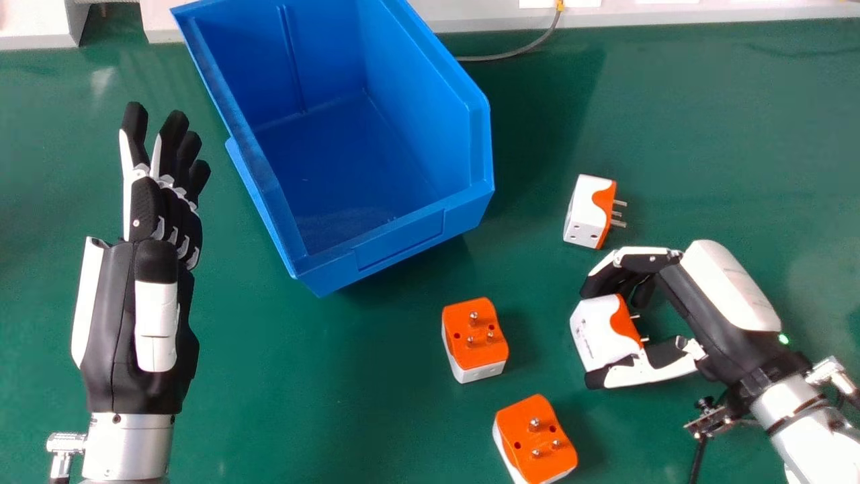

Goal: Pick all objects and put in blue box

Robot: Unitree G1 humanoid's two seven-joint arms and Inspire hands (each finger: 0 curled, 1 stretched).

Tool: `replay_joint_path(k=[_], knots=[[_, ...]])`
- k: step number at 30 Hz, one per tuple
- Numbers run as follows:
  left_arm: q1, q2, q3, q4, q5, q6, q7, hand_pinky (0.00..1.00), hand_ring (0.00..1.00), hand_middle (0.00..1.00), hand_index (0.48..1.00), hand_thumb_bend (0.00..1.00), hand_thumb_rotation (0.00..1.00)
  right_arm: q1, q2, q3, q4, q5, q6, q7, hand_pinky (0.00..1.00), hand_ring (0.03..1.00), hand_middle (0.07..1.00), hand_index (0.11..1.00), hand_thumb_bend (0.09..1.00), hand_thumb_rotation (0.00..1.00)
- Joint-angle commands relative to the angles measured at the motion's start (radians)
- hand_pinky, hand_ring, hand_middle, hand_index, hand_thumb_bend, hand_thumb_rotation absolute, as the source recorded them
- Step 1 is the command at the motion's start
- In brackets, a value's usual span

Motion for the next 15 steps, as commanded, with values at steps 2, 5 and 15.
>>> replay_joint_path(k=[2,5,15], knots=[[-0.009,0.006,0.005,-0.009,0.001,-0.023,0.0,1.0,1.0,1.0,0.988,0.86,0.96,-0.007,-0.013,-0.016,-0.023,0.02,-0.017,-0.011,0.42,0.474,0.487,0.511,0.555,0.0],[-0.009,0.005,0.004,-0.012,0.0,-0.021,0.0,1.0,1.0,1.0,0.988,0.86,0.96,-0.005,-0.017,-0.02,-0.029,0.021,-0.01,-0.015,0.42,0.456,0.485,0.516,0.542,0.0],[-0.014,0.006,0.005,-0.001,-0.006,-0.023,-0.006,1.0,1.0,1.0,0.989,0.86,0.96,0.003,-0.031,-0.049,-0.063,0.058,-0.015,0.04,0.4,0.418,0.494,0.528,0.524,0.0]])
